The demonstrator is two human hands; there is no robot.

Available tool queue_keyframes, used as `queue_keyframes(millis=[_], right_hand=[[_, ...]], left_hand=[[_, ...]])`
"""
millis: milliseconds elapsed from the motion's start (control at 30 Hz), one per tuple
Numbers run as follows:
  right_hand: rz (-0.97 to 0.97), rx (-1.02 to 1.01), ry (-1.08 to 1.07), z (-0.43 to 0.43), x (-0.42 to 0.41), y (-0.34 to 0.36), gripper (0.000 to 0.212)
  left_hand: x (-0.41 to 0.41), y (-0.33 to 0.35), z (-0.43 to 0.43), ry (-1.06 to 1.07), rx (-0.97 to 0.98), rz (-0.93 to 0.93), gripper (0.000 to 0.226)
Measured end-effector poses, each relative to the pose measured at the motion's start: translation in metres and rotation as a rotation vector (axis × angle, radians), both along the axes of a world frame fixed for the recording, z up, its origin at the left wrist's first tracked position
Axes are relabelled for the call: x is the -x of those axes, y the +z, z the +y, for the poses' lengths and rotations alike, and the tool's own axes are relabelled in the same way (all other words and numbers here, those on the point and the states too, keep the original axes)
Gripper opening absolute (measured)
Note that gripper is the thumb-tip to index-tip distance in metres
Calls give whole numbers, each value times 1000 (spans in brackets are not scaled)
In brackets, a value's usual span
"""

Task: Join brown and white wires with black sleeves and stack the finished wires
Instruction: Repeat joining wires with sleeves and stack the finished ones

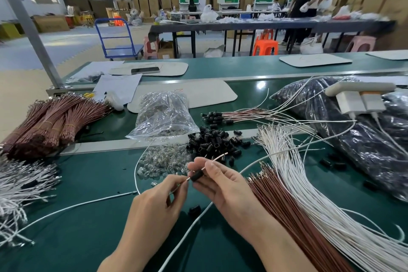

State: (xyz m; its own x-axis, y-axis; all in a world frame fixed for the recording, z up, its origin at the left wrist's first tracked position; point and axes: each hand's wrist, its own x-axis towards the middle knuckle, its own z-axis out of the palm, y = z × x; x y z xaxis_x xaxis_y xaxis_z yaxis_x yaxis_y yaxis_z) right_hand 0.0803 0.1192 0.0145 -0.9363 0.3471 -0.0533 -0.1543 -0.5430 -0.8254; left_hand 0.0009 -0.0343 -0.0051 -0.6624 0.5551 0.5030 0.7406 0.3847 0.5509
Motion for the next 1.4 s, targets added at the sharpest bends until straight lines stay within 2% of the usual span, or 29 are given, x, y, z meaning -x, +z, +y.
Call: queue_keyframes(millis=[233,400,500,767,1000,1200,1300,1400], right_hand=[[12,-50,-163,12,-1,1,24],[-46,-303,-54,-3,-3,-2,18],[-60,-375,-88,-3,-3,0,17],[25,-12,-387,47,-19,12,20],[116,125,-647,79,-39,16,19],[83,198,-821,91,-51,17,22],[157,255,-784,95,-52,16,28],[184,258,-527,89,-44,12,41]], left_hand=[[-1,0,1,-29,-3,-38,28],[-5,4,2,-28,-7,-7,25],[-4,4,2,0,-8,-12,25],[1,3,0,2,77,34,18],[5,6,-4,-2,95,138,17],[9,7,-6,26,108,180,24],[10,6,-7,45,95,165,26],[8,3,-7,54,14,87,21]])
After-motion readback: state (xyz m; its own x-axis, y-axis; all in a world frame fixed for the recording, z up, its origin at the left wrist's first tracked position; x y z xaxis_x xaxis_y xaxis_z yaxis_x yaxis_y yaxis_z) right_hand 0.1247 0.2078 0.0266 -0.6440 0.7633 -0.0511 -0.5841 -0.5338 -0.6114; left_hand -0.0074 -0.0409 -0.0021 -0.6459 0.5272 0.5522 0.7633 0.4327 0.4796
